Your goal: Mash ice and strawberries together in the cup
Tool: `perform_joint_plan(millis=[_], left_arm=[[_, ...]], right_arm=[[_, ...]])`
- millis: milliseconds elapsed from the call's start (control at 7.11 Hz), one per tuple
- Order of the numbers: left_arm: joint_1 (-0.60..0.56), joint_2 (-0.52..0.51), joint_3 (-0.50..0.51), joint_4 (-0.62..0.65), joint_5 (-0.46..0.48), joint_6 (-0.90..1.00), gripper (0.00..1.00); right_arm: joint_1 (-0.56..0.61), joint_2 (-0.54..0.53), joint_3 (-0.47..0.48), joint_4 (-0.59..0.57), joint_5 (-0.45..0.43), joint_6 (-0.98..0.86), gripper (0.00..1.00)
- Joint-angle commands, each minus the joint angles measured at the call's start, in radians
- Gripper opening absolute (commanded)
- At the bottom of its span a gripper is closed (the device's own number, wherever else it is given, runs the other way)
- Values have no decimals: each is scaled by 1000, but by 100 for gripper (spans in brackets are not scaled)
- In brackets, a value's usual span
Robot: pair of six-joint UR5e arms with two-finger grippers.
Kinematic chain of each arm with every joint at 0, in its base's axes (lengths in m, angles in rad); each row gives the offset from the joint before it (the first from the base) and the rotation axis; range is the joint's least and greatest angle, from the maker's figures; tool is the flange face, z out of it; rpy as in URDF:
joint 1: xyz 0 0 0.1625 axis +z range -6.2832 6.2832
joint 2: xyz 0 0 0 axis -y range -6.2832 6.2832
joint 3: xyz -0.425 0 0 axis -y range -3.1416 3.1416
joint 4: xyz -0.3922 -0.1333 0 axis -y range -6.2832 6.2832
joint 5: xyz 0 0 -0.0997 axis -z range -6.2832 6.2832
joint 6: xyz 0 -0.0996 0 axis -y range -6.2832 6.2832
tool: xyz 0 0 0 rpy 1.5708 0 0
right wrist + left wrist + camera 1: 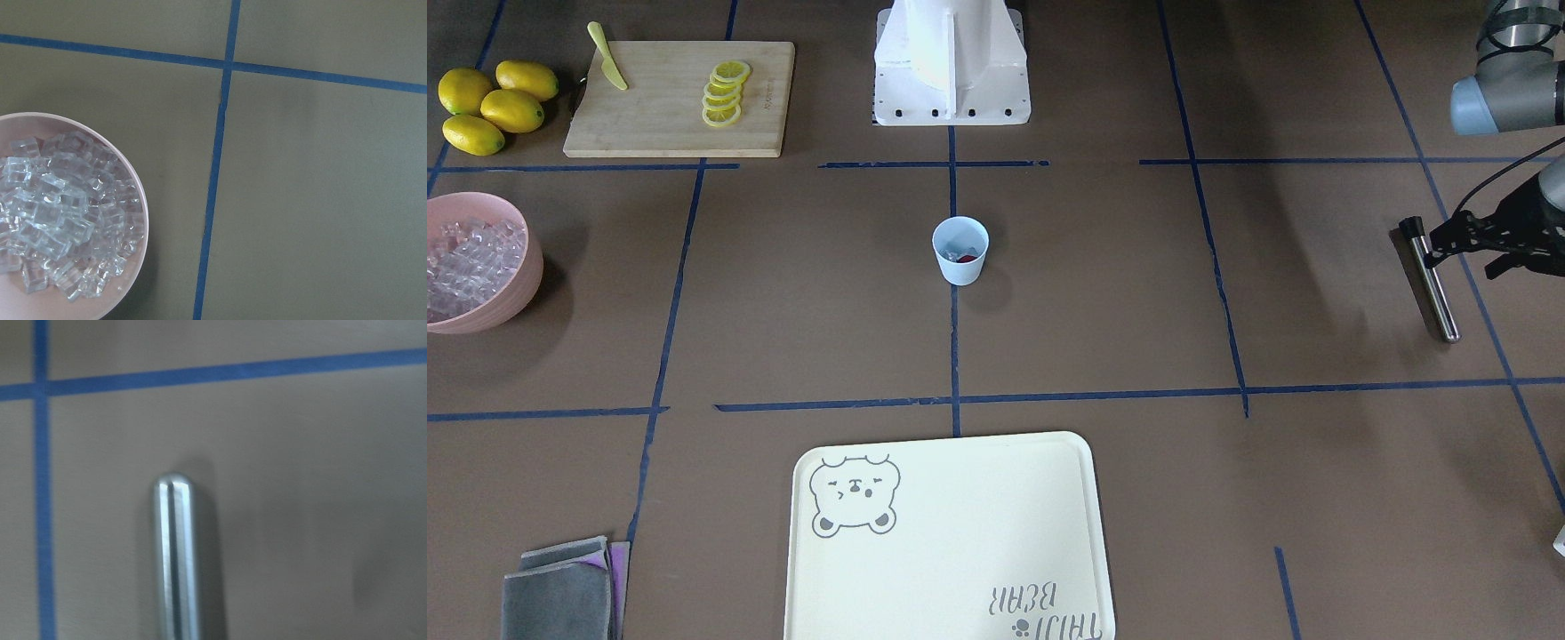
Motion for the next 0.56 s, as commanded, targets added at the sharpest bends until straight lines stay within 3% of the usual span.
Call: perform_joint_plan(millis=[0,141,422], left_arm=[[-170,-16,-9,243,19,392,100],[-219,-25,-49,365,72,474,100],[-321,-114,-153,740,61,474,100]], right_arm=[[0,0,1,0,1,0,100],[0,0,3,0,1,0,100],[2,0,1,0,1,0,100]])
